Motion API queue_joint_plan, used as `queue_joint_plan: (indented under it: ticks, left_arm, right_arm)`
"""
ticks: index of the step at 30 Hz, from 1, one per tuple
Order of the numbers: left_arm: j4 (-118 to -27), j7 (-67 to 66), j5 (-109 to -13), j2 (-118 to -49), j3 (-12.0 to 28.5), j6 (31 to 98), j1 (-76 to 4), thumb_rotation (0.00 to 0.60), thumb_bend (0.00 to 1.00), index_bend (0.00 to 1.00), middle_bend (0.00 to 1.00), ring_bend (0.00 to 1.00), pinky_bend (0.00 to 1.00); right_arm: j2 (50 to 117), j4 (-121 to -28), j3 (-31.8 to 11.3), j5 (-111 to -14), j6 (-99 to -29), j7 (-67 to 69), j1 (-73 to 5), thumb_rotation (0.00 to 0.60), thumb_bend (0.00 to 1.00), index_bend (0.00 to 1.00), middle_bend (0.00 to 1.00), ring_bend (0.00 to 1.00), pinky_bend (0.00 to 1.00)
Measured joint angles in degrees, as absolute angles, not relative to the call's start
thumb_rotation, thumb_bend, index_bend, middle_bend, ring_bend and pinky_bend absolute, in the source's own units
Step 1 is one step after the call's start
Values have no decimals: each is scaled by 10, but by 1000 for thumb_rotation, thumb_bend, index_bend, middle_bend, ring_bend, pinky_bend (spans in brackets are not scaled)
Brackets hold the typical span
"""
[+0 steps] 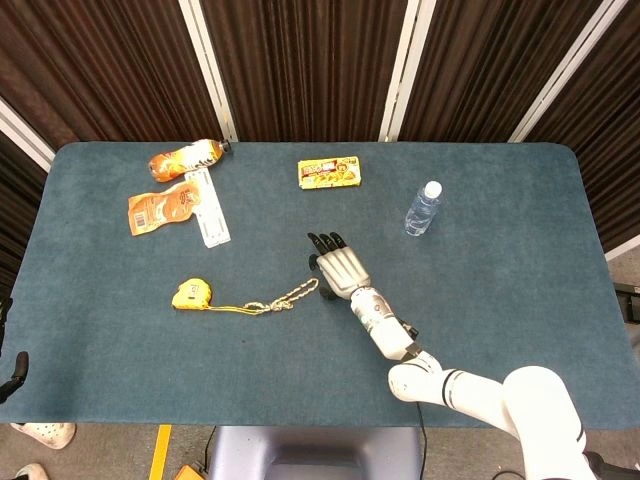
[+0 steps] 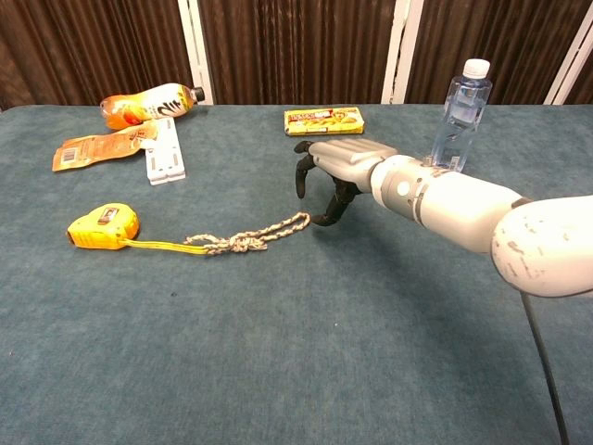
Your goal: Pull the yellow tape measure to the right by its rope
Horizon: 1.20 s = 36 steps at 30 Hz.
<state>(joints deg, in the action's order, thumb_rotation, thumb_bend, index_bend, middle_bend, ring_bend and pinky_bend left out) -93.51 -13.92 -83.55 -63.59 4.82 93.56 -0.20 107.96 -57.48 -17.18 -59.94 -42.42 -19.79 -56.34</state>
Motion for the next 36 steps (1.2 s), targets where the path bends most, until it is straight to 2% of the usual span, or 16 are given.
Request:
queue_joint_plan:
  ticks: [12, 36]
  left_arm:
    - [-933, -139, -835, -635, 49, 938, 1, 600, 459, 0, 0, 0, 110]
    - [-936, -133, -835, -632, 51, 944, 6, 600, 459, 0, 0, 0, 111]
  right_arm:
    - [1118, -516, -178, -603, -413, -171, -591, 600, 405, 543, 76, 85, 0]
    - [1134, -492, -173, -594, -407, -187, -598, 600, 409, 621, 76, 85, 0]
